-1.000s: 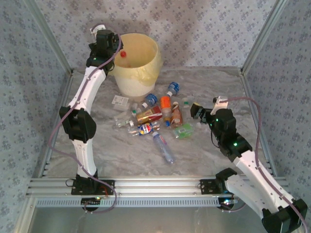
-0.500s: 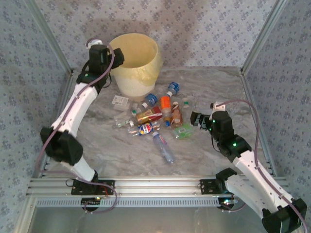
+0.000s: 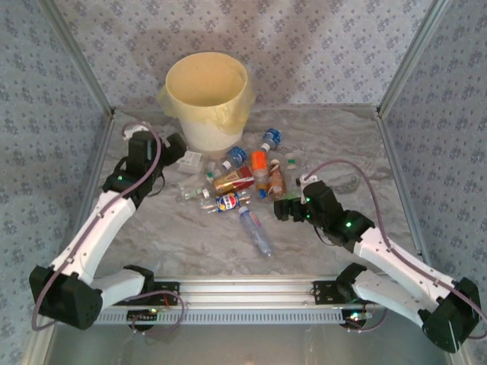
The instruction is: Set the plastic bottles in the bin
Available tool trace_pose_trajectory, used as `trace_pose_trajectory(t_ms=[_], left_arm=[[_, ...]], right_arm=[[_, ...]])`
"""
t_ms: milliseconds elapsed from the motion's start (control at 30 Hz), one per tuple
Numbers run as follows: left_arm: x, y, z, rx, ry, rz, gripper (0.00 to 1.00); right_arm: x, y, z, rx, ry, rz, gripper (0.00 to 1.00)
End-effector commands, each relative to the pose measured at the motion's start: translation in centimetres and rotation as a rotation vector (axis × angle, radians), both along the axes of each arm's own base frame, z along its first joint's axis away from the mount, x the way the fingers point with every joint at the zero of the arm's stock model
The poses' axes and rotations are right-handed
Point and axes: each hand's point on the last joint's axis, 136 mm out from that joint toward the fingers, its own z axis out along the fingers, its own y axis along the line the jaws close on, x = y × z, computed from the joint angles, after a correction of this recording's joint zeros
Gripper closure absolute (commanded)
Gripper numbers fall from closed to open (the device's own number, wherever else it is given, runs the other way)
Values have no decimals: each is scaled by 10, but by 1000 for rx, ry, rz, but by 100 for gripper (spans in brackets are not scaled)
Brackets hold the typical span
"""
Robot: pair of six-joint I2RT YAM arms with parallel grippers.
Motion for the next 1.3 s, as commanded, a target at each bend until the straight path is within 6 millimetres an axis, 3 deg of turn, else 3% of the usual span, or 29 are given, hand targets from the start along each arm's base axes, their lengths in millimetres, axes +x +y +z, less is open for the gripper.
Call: trace_pose_trajectory(t_ms=[0, 133, 333, 600, 867, 1100, 1267], left_arm=[[-27, 0, -33, -35, 107, -14, 2], [-51, 10, -72, -20, 236, 28, 2], [-58, 4, -92, -47, 290, 1, 2], [-55, -8, -97, -87, 278, -39, 2], [-54, -14, -100, -113, 278, -58, 2], [-54, -19, -104, -129, 272, -83, 2], [-53, -28, -104, -139, 255, -143, 2]], right_arm=[[-19, 8, -16, -62, 42, 49, 0], [-52, 24, -39, -112, 105, 141, 0], [-89, 47, -58, -215, 137, 246, 0], [-87, 70, -86, -445, 138, 264, 1], [-96, 85, -114, -515, 221, 319, 8], [-100, 79, -138, -501, 301, 305, 27], [-100, 82, -134, -477, 280, 323, 38]])
